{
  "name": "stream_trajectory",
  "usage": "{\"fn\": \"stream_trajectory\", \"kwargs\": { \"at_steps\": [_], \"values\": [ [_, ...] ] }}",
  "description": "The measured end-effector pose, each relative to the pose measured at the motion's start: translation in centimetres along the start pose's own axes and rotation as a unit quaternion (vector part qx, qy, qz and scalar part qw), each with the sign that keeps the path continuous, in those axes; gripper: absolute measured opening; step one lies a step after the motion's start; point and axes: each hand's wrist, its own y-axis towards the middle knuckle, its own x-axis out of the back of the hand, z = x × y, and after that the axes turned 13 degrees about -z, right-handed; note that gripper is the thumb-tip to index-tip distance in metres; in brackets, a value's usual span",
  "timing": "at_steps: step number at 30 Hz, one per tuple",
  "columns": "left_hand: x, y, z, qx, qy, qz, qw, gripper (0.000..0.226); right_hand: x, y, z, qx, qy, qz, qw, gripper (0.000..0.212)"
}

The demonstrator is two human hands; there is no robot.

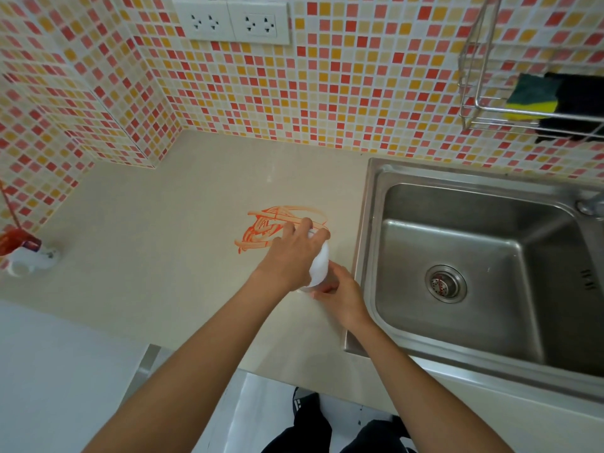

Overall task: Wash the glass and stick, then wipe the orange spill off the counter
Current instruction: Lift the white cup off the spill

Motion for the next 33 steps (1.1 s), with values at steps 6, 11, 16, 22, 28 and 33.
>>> {"fn": "stream_trajectory", "kwargs": {
  "at_steps": [6, 11, 16, 22, 28, 33],
  "values": [
    [-3.6, -0.5, 1.2, 0.029, -0.160, -0.012, 0.987, 0.095, 0.4, 0.0, 0.0, 0.008, 0.007, -0.001, 1.000, 0.065],
    [-5.4, -2.2, 2.4, 0.080, -0.354, -0.054, 0.930, 0.108, 0.1, -0.5, -0.5, 0.032, -0.015, -0.018, 0.999, 0.068],
    [-6.3, -3.2, 1.9, 0.162, -0.504, -0.090, 0.843, 0.084, 0.2, -0.5, -1.0, 0.057, -0.067, -0.029, 0.996, 0.064],
    [-6.5, -2.9, 2.2, 0.165, -0.509, -0.057, 0.843, 0.100, 0.6, 0.3, -0.4, 0.062, -0.106, 0.008, 0.992, 0.068],
    [-1.8, -2.9, 0.5, 0.226, -0.459, -0.174, 0.841, 0.111, 5.4, 1.0, 2.8, 0.055, -0.146, -0.014, 0.988, 0.069],
    [5.3, 3.4, -7.5, 0.120, -0.374, -0.323, 0.861, 0.084, 17.4, 3.0, 10.5, 0.200, -0.127, -0.187, 0.953, 0.045]
  ]
}}
